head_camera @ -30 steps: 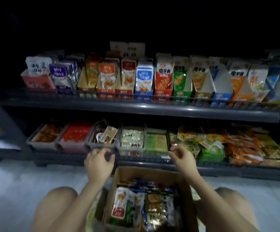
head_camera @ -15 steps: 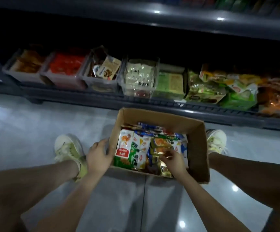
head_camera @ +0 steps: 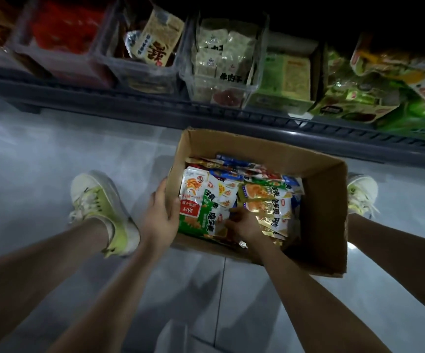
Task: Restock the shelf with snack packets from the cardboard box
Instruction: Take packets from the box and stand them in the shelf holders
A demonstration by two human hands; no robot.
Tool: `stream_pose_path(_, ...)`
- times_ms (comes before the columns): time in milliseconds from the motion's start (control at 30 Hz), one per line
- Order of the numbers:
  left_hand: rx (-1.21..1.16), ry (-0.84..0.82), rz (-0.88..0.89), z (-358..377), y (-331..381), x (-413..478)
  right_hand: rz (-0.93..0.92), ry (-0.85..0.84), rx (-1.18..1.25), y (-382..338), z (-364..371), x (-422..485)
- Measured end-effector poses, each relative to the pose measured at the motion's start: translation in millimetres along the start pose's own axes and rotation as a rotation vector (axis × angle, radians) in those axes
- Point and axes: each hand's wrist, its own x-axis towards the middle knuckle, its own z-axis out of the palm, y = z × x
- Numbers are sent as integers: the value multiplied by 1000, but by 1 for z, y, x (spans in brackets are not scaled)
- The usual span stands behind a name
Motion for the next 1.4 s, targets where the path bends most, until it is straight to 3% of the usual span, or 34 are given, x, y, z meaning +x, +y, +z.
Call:
stream_pose_path(167,-28,-21,-34,-5,5,-1,48,-44,9,-5,10,2)
stream_pose_path(333,162,65,25,-21,17,0,-68,13,406,-24,-23,-22)
stream_pose_path(467,275,110,208,-34,42,5,-208,23,545,-44,-62,-44)
stream_pose_path(600,334,-42,417,-39,77,3,-268,-187,588,-68,-73,-56)
stream_pose_path(700,323,-155,320,-44,92,0,-276,-359,636,-83,-62,-62)
stream_pose_path(767,368,-121,238,-50,87,2,-236,-379,706,-84,-52,-59)
stream_pose_path(833,291,24,119,-58,72,7,-176,-280,717,-72,-39,-48)
stream_pose_path(933,-127,247,-162,-65,48,16,-50,-109,706,-52,-21,-33)
stream_pose_path(1033,-362,333,-303,-68,29,22,13,-41,758,-40,-7,-16)
stream_pose_path(1133,-441,347,-343,-70,12,29,52,-34,761,-38,3,1)
stream_pose_path(1267,-473,341,-299,-73,5,39,51,-23,569,-47,14,19)
stream_pose_path(1400,-449,313,-260,-71,1,46,112,-11,617,-59,29,33)
